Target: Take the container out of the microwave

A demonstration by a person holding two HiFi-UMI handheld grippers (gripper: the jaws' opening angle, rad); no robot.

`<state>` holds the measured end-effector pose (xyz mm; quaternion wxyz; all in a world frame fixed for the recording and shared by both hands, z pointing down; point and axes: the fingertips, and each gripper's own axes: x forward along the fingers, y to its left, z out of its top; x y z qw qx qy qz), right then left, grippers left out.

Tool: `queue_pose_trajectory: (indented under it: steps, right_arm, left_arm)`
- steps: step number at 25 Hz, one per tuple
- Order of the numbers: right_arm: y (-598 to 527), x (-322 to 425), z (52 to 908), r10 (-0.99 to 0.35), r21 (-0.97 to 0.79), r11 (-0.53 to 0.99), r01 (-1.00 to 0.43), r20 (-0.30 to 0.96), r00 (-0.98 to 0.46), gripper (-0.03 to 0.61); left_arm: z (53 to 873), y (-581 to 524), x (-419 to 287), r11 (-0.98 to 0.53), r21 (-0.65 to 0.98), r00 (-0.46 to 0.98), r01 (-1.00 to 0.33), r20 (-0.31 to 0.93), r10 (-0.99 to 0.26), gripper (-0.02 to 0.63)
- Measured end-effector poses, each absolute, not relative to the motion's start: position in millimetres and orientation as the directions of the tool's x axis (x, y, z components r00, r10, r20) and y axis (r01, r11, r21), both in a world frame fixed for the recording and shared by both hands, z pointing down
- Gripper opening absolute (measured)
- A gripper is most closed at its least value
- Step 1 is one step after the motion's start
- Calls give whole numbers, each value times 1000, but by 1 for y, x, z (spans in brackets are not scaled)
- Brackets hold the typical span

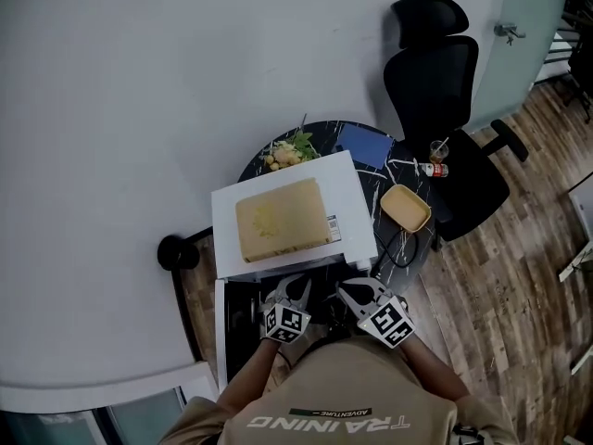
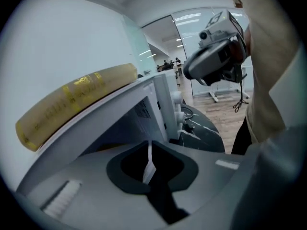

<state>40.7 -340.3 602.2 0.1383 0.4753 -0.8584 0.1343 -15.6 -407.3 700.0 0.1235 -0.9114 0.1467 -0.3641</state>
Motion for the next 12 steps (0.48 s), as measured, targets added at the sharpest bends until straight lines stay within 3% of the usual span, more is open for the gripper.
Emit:
queue_pose_trajectory:
  steps: [7, 12]
  right_arm:
    - [-333, 46, 617, -793, -100, 447, -889, 415, -446, 8]
    - [-333, 46, 621, -797, -105, 416, -903, 436, -418, 8]
  left_arm:
    - [734, -425, -16, -914, -356, 669, -194, 634, -389, 12]
    - [738, -455, -11, -903, -354, 669, -242, 613, -420, 67]
